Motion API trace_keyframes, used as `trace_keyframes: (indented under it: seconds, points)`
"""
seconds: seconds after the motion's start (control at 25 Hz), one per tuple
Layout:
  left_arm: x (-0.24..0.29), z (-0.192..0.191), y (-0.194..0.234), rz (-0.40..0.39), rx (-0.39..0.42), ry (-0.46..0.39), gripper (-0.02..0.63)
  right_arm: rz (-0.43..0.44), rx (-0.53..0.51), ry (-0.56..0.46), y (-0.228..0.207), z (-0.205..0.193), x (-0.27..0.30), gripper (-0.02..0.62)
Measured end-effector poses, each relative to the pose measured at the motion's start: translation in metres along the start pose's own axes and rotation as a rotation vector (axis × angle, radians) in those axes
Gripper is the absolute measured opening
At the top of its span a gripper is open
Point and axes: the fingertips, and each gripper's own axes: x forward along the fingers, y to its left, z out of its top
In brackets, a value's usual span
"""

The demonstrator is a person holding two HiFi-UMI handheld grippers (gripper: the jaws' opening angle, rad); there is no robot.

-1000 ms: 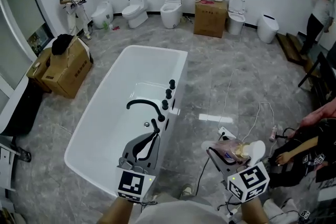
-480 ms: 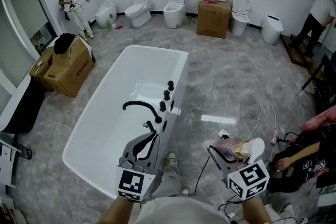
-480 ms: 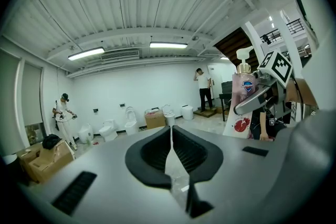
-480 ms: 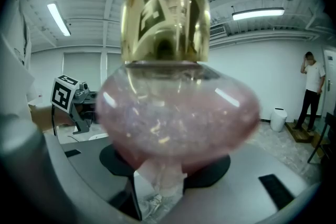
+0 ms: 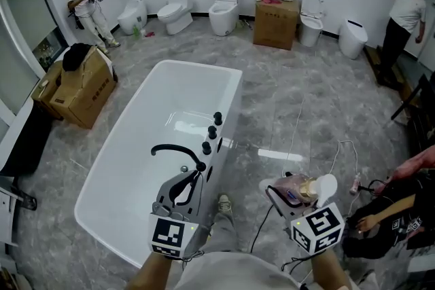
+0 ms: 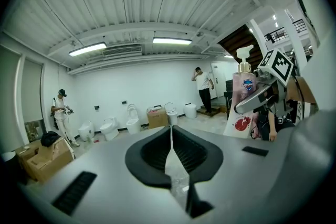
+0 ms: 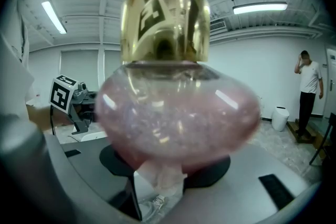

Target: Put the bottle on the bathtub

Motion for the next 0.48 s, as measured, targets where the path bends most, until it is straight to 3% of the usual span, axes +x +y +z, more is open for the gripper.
trace_keyframes:
  seconds: [0.48]
  points:
    - [0.153,-0.022,0.098,-0.036,-0.043,0.056,0.029,-0.028,0.028,0.055,-0.087,0.043,0.146,0.245]
